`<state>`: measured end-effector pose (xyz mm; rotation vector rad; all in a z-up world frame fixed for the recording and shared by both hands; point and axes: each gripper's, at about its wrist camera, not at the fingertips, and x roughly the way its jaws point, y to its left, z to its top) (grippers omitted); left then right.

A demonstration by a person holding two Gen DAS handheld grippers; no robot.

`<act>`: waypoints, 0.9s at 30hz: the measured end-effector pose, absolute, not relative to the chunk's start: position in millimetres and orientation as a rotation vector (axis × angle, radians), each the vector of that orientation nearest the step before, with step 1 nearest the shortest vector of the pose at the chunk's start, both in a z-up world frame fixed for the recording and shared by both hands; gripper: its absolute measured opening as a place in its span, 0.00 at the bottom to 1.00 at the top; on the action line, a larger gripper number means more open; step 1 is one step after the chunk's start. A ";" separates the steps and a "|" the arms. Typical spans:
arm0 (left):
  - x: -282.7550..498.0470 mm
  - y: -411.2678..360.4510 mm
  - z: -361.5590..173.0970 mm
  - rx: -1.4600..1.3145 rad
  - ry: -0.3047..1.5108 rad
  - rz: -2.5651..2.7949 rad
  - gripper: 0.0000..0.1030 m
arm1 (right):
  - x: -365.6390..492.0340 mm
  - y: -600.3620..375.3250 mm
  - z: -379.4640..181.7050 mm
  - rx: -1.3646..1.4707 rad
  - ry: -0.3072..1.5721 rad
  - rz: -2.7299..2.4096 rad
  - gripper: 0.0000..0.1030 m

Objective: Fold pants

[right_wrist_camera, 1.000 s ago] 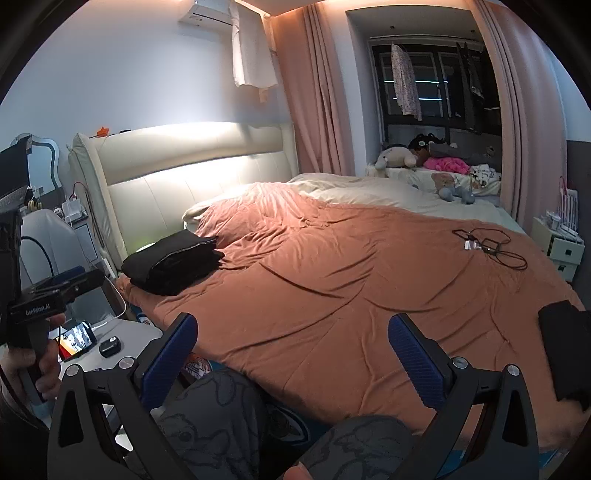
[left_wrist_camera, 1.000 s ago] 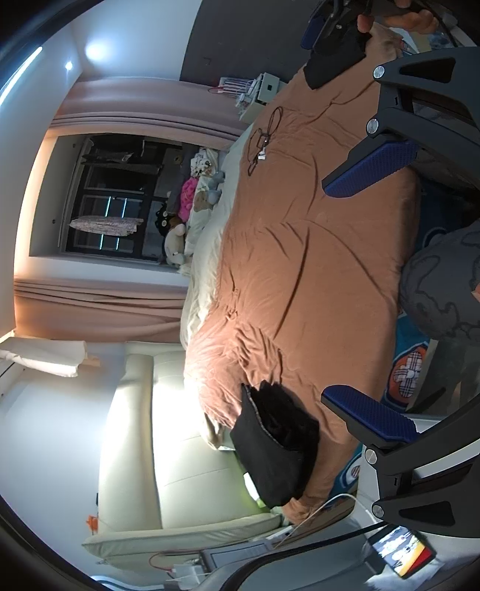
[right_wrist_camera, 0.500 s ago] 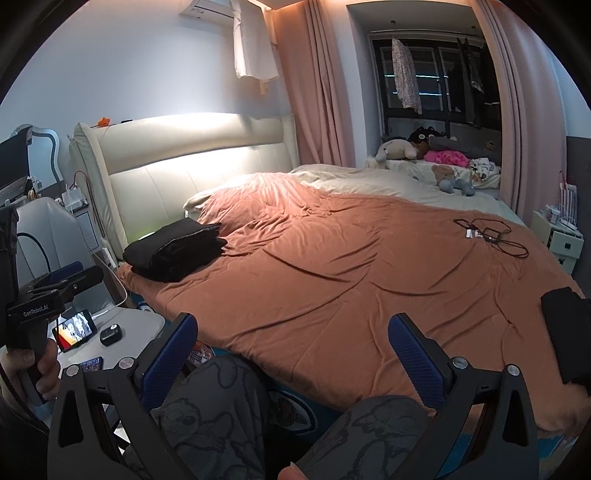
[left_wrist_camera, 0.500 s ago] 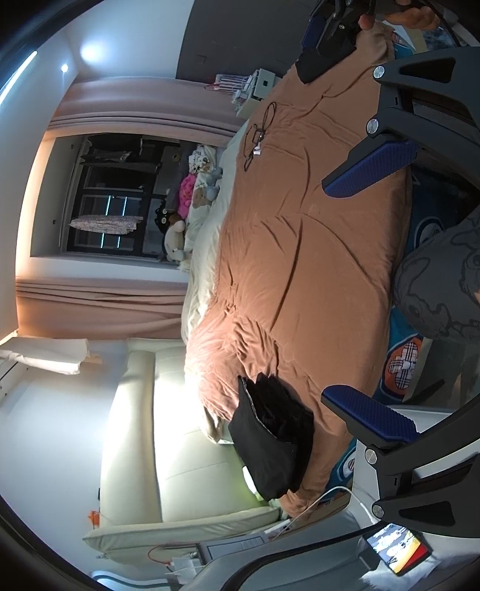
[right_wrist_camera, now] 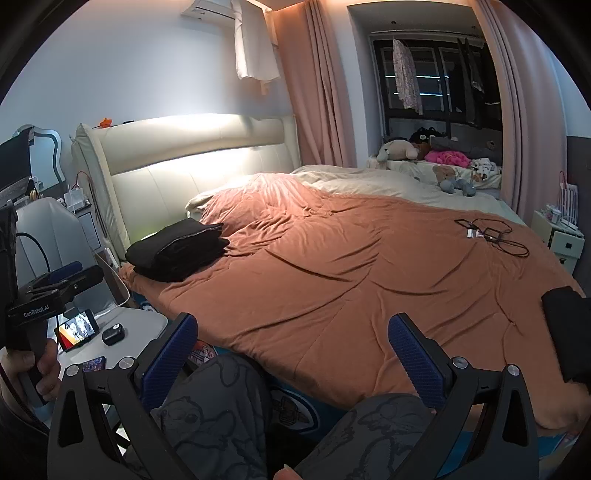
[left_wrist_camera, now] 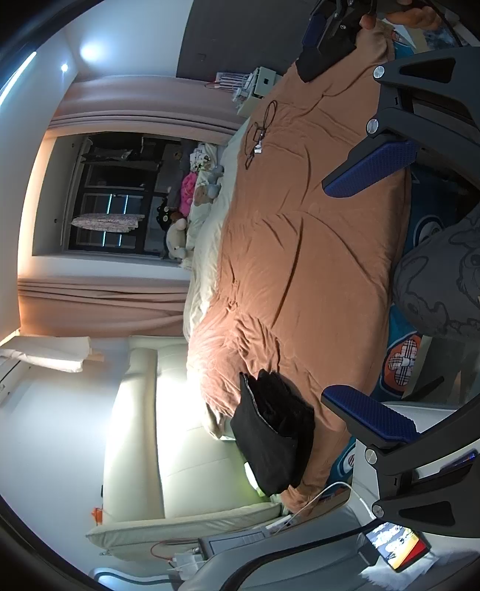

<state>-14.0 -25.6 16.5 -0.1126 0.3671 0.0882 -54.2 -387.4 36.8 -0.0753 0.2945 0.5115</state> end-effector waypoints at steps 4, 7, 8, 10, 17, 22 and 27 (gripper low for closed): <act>-14.6 -25.5 16.5 -0.109 0.372 0.089 1.00 | -54.3 -387.3 34.5 -0.070 0.298 0.510 1.00; -16.9 -25.1 17.4 -0.113 0.375 0.083 1.00 | -55.2 -386.3 33.5 -0.070 0.301 0.506 1.00; -17.6 -25.0 17.7 -0.111 0.375 0.084 1.00 | -55.8 -385.9 33.7 -0.070 0.301 0.506 1.00; -18.1 -24.3 18.6 -0.112 0.376 0.085 1.00 | -56.5 -386.1 33.8 -0.070 0.299 0.507 1.00; -21.0 -24.1 21.9 -0.110 0.369 0.083 1.00 | -57.4 -385.3 32.8 -0.069 0.305 0.504 1.00; -20.8 -25.0 23.4 -0.110 0.368 0.081 1.00 | -59.3 -383.6 33.5 -0.070 0.305 0.499 1.00; -22.3 -25.5 25.0 -0.109 0.366 0.081 1.00 | -61.6 -380.7 33.0 -0.071 0.305 0.498 1.00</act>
